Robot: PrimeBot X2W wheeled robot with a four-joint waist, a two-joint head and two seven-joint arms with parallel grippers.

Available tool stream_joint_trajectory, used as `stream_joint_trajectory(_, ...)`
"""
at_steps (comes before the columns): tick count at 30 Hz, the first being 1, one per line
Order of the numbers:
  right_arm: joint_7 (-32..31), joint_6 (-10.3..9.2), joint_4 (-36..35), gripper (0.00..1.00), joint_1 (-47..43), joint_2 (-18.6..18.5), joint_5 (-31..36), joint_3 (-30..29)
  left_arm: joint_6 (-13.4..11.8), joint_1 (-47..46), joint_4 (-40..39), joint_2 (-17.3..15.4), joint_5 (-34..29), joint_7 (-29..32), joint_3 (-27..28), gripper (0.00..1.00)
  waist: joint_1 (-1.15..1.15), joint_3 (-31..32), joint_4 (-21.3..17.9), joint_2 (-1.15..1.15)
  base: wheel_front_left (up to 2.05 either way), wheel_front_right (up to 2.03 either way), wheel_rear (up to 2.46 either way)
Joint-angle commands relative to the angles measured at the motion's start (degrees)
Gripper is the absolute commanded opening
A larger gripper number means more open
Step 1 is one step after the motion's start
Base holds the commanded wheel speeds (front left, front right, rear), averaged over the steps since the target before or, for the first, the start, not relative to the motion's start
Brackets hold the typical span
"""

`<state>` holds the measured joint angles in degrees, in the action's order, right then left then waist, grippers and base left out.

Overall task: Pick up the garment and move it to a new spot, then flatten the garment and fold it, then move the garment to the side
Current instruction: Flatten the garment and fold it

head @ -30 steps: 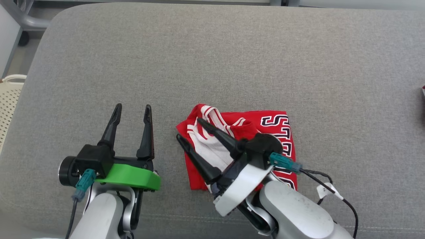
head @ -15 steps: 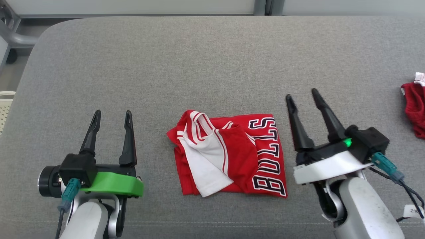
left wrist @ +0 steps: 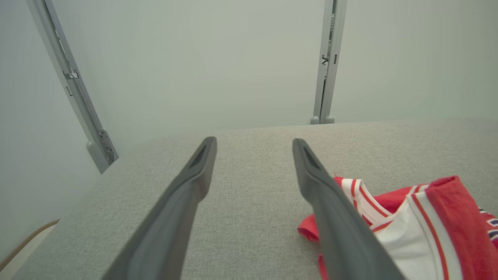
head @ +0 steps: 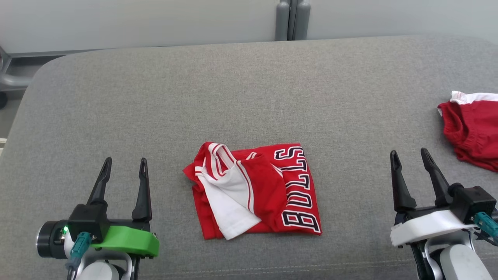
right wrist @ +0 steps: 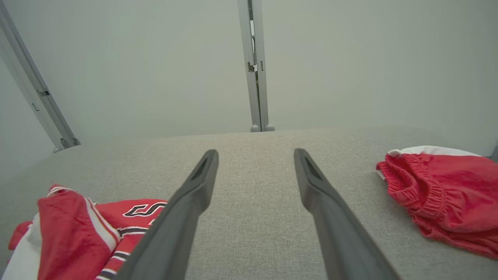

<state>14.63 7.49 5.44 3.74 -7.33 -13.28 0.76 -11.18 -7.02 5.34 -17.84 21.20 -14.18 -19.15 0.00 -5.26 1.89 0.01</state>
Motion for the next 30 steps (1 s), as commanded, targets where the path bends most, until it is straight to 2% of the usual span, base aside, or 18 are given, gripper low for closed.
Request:
stream_joint_trajectory(1, -0.2, -0.01, 0.4, 1.00, -1.4, -0.4, 0.3, -0.2, -0.5, 1.1, -0.4, -0.5, 0.3, -0.1, 0.1, 1.00, 0.00, 1.4, -0.6, -0.01, 0.00, 0.00, 0.00)
stream_joint_trajectory(23, -2.1, -0.01, 0.3, 1.00, -3.4, -0.4, -0.3, -1.3, -0.5, 1.7, -0.8, -0.1, 1.1, -0.5, -0.4, 1.00, 0.00, 2.4, 0.9, -0.01, 0.00, 0.00, 0.00)
stream_joint_trajectory(24, -2.4, -0.01, 0.5, 0.18, -3.2, -0.4, -0.6, -1.2, -0.4, 1.5, -0.8, 0.0, 1.0, -0.4, -0.5, 1.00, 0.00, 2.3, 1.3, -0.01, 0.00, 0.00, 0.00)
stream_joint_trajectory(25, -2.7, -0.01, 0.7, 0.00, -3.1, -0.5, -0.8, -1.0, -0.3, 1.2, -0.7, 0.0, 1.0, -0.4, -0.6, 1.00, 0.00, 2.1, 1.8, -0.01, 0.00, 0.00, 0.00)
stream_joint_trajectory(30, -3.2, -0.01, 2.5, 0.00, -1.0, -0.9, -1.5, 1.3, 0.1, -0.3, -0.6, 0.7, 0.9, -0.5, -1.3, 1.00, 0.00, 0.8, 4.6, -0.01, 0.00, 0.00, 0.00)
